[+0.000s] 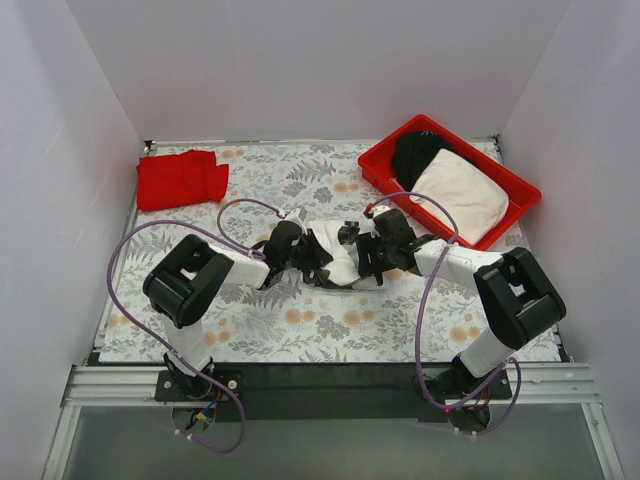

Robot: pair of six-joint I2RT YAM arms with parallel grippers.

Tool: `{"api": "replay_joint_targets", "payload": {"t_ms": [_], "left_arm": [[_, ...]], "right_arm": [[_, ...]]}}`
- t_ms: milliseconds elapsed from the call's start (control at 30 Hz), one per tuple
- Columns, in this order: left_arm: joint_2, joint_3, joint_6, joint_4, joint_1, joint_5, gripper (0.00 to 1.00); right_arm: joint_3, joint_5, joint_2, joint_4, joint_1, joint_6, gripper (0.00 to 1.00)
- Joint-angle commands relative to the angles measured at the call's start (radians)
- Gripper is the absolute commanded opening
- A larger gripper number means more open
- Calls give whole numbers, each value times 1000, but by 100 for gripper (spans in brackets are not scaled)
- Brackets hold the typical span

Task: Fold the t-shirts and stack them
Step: Neatly place the folded tshirt to the corner

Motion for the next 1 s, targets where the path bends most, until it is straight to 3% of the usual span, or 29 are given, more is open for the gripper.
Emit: {"api": "replay_joint_targets", "payload": {"t_ms": [0,233,533,967], "left_arm": [[13,20,71,-143,-4,-59,1],[-39,83,205,-244,67,-71,0],[-73,290,495,-440,291,-51,0],[108,638,738,-597,541,111,0]], "right_arm": [[-31,-36,-14,-28,16,14,57],[15,34,-69,-74,13,-9,65],[149,19,-81,-85,1,-57,66],[370,-147,15,-17,-160,-95,67]]}}
